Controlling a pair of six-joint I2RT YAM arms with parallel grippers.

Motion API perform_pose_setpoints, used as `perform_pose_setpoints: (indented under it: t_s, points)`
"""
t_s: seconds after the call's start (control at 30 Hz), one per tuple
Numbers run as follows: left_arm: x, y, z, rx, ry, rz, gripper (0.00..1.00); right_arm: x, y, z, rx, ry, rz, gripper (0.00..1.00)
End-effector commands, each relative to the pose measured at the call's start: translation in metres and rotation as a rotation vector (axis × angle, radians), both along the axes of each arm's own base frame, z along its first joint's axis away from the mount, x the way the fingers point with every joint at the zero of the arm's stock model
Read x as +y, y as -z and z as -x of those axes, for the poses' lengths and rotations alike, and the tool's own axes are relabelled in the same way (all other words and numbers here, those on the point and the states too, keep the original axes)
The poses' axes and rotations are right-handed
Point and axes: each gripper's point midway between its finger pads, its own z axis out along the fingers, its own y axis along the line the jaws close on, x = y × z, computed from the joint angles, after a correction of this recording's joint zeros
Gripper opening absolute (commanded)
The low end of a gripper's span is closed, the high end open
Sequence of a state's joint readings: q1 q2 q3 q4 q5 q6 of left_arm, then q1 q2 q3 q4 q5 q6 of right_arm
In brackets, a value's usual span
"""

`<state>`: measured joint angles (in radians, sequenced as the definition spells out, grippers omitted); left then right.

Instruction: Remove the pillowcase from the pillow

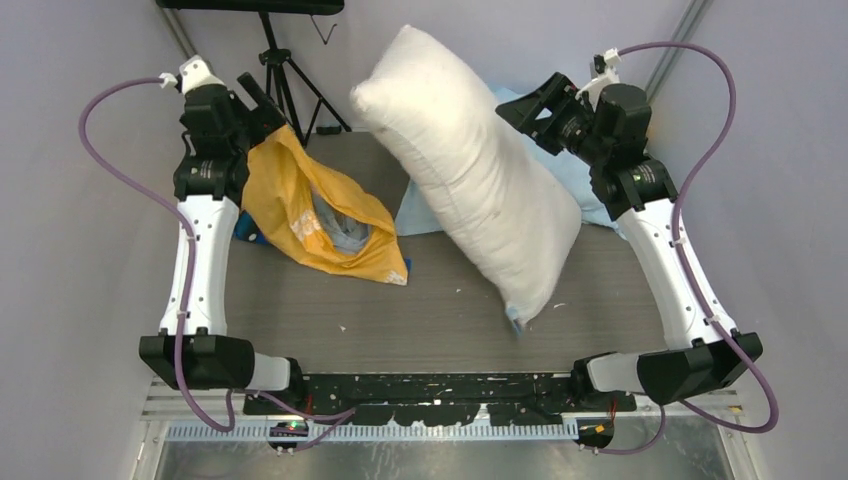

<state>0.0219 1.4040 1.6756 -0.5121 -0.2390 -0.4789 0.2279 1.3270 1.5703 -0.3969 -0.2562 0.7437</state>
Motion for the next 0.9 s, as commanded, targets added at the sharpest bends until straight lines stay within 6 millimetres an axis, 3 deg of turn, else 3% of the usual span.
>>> perform_pose_setpoints:
  t_s: [0.0,0.1,0.23,0.5,0.73,0.87]
  points:
    - [-0.018,0.031,0.024,0.067,0.118,0.000,0.99,0.004,-0.014,0.017,-0.077,-0.036,-0.032,0.82]
    - [-0.028,0.055,0.041,0.089,0.173,0.015,1.00,-0.025,0.012,0.016,-0.041,0.119,0.036,0.84]
    - [-0.027,0.080,0.066,0.059,0.175,-0.016,1.00,-0.065,0.046,0.018,-0.014,0.320,0.124,0.82]
    - [-0.011,0.148,0.097,0.018,0.064,-0.006,1.00,-0.117,0.121,0.056,-0.104,0.492,0.339,0.84]
    - [0.009,0.203,0.099,-0.026,-0.035,-0.068,1.00,-0.157,0.190,0.061,-0.059,0.631,0.567,0.88]
    - [0.005,0.244,0.092,0.031,0.019,-0.107,1.00,-0.151,0.211,0.050,-0.095,0.547,0.689,0.87]
